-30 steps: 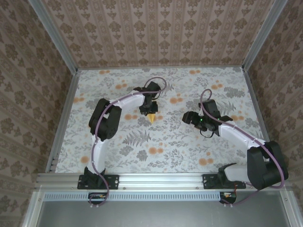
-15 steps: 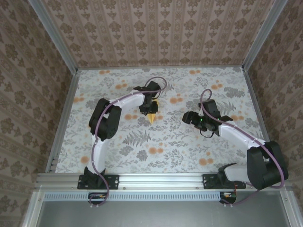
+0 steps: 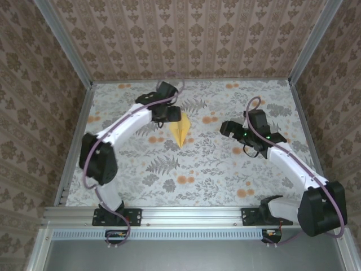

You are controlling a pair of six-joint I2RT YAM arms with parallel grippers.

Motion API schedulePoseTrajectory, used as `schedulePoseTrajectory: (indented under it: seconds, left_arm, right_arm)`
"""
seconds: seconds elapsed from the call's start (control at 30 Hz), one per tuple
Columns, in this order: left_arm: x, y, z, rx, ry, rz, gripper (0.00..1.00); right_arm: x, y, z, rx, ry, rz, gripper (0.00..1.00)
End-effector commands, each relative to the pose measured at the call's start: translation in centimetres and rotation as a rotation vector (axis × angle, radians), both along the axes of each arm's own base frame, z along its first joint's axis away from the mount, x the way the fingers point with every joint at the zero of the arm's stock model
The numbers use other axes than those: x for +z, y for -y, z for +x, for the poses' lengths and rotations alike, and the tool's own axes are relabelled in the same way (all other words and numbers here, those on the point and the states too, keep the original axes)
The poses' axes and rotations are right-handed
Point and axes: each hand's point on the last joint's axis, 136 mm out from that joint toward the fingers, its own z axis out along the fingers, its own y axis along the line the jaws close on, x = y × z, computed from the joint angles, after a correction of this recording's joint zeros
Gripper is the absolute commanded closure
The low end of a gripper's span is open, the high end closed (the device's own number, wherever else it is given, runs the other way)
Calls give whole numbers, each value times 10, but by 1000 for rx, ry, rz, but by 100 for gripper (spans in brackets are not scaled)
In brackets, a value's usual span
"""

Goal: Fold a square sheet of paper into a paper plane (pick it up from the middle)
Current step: Reset both arms

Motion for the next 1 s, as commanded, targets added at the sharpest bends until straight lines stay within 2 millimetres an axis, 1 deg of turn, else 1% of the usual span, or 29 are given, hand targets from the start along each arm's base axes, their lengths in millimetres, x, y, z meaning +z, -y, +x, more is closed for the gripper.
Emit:
schedulePoseTrajectory:
  seconds: [0.0,0.03,0.07,0.1,0.2,0.23,0.33,0.4,0.47,0.57,0.63,0.67,0.77,0.87,0.97]
  left_arm:
    - [10,-65,4,129,92,97,27]
    - [11,-85,3,168,120,115,23]
    - [10,-99,0,196,142,129,19]
    - [12,-124,0,243,176,140,15]
    - [8,-175,-14,347,255,164,1]
    - [3,-190,-18,371,273,165,0]
    - [-7,-227,-31,440,318,167,0]
    - [-16,-245,-39,473,340,190,0]
    - [-23,-265,-47,522,361,226,0]
    - [-32,-281,-53,529,405,267,0]
    - [-37,-283,-53,492,468,302,0]
    - [-39,-282,-52,470,497,311,0]
    - [-42,-270,-47,370,570,295,0]
    - [-42,-263,-39,295,631,297,0]
    - [-45,-257,-32,250,673,277,0]
  right_arm:
    - [38,37,9,-91,106,-140,0]
    - [46,49,11,-131,132,-174,0]
    - [51,61,12,-167,151,-209,0]
    - [56,73,12,-211,177,-252,0]
    - [61,111,7,-356,231,-391,0]
    - [60,122,4,-394,249,-434,0]
    - [51,145,-2,-465,284,-530,0]
    - [39,153,-4,-484,290,-583,0]
    - [22,158,-4,-479,285,-635,0]
    - [-1,159,-1,-465,253,-658,0]
    - [-14,156,4,-445,250,-656,0]
    - [-21,155,7,-436,249,-653,0]
    - [-32,148,18,-397,280,-647,0]
    - [-36,142,27,-356,306,-647,0]
    - [-37,135,38,-315,350,-632,0]
